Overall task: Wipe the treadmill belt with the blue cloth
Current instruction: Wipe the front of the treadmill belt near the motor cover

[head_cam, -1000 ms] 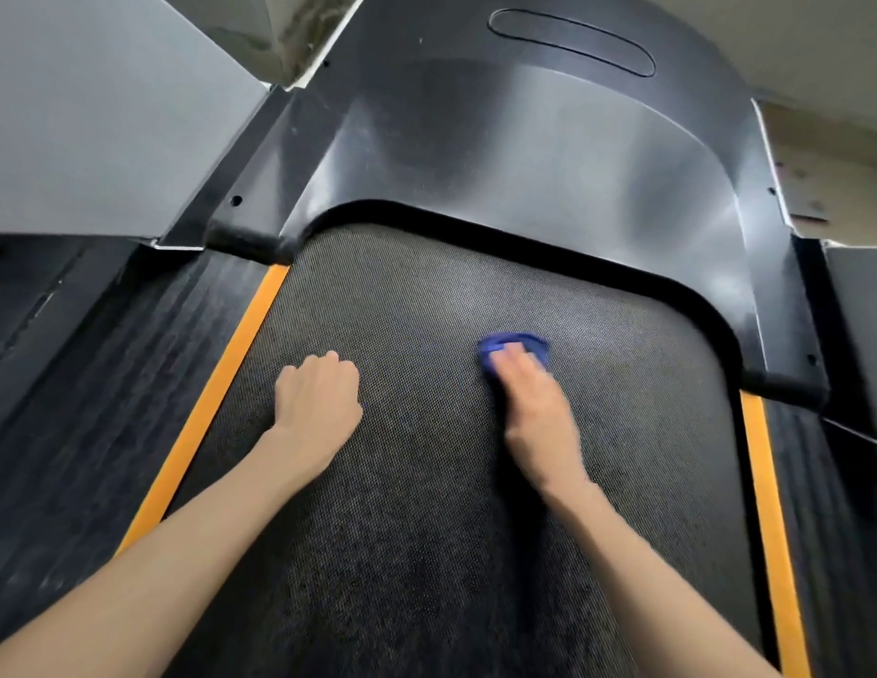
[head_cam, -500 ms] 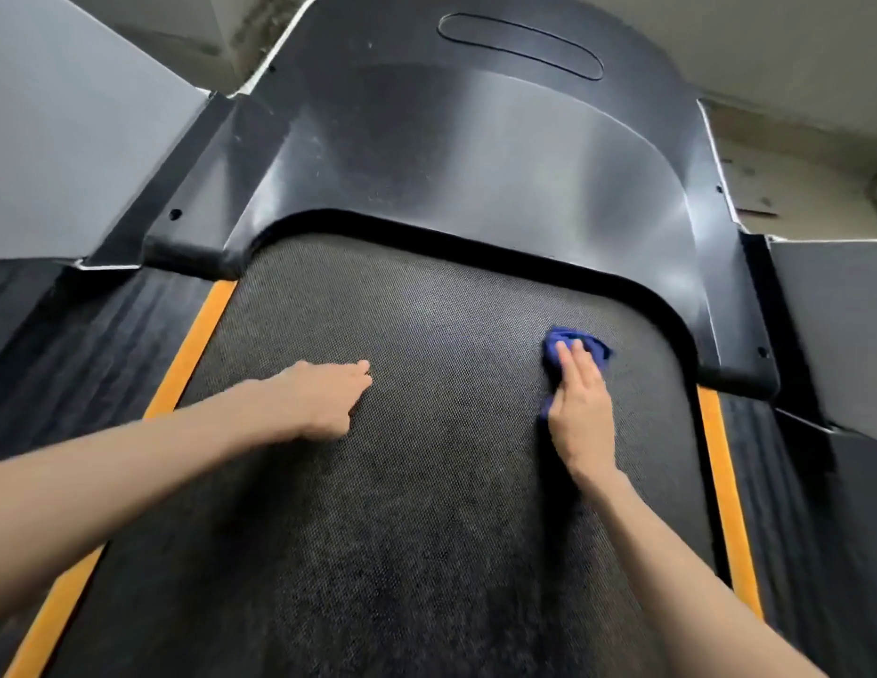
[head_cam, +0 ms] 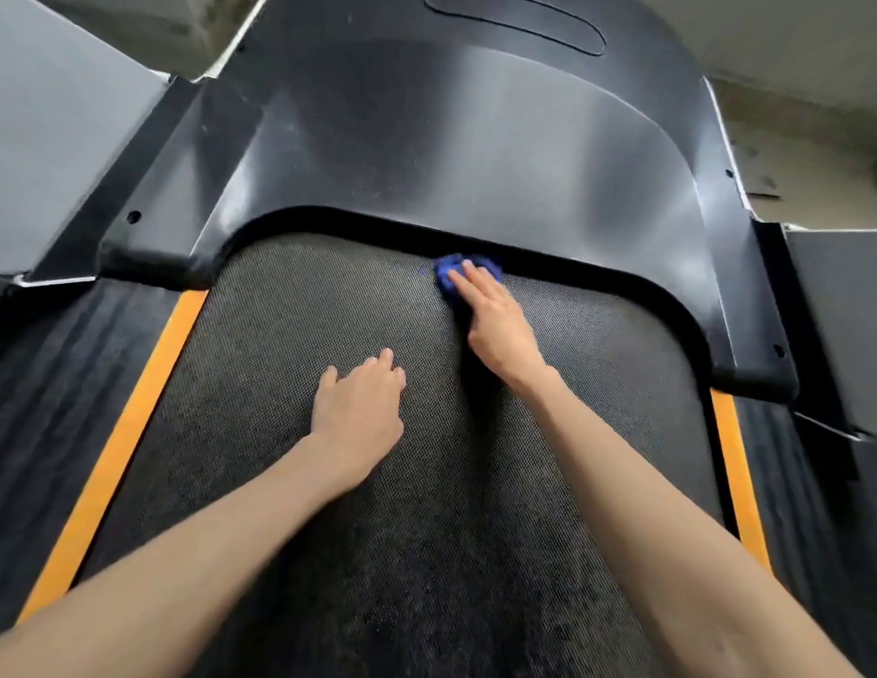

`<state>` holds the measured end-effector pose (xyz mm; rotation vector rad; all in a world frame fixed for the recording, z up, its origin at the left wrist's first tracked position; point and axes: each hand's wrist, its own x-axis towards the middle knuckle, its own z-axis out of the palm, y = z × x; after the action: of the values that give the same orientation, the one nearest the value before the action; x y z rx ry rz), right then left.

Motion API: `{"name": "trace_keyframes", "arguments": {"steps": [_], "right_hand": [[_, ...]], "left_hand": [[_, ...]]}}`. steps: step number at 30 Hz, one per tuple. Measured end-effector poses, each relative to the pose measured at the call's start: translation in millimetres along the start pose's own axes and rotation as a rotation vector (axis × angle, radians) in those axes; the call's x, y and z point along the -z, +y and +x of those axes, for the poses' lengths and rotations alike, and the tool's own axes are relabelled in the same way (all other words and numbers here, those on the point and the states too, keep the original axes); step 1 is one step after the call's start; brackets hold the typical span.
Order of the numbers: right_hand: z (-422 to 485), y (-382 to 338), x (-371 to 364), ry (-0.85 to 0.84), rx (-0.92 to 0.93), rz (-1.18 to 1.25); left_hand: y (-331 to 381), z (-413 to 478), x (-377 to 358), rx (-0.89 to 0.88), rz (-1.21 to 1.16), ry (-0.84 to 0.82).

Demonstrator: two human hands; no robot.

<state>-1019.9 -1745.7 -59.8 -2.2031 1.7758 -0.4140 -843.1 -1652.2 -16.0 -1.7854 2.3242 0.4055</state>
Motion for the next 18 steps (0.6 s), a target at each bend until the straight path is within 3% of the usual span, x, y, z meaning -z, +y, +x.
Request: {"name": "trace_keyframes", "arguments": {"steps": [2,5,7,12,14,18], "right_hand": [[-19.7,43.1,14.0,0.287,-0.346,-0.016],[-19.8,54.4,22.0,0.433,-0.790,0.067],[1.6,20.3,12.9,0.397,-0.750,0.166],[14.7,-58.8,-30.1,0.013,-0.006,0.216],[-3.5,-24.4,-16.3,0.061,-0.057,0.244],[-65.3,95.5,33.7,0.310,-0.439,0.037]], "left_hand": [[-1.9,2.5,3.1,-0.035,0.049,0.039],[0.7,2.0,0.7,-0.030,0.057,0.064],[4.7,2.9,0.4,-0.017,0.079,0.071],[8.5,5.0,11.9,0.033,0.117,0.095],[7.0,6.0,14.5,0.036,0.106,0.088],[3.4,6.3,15.1,0.019,0.037,0.044]]}}
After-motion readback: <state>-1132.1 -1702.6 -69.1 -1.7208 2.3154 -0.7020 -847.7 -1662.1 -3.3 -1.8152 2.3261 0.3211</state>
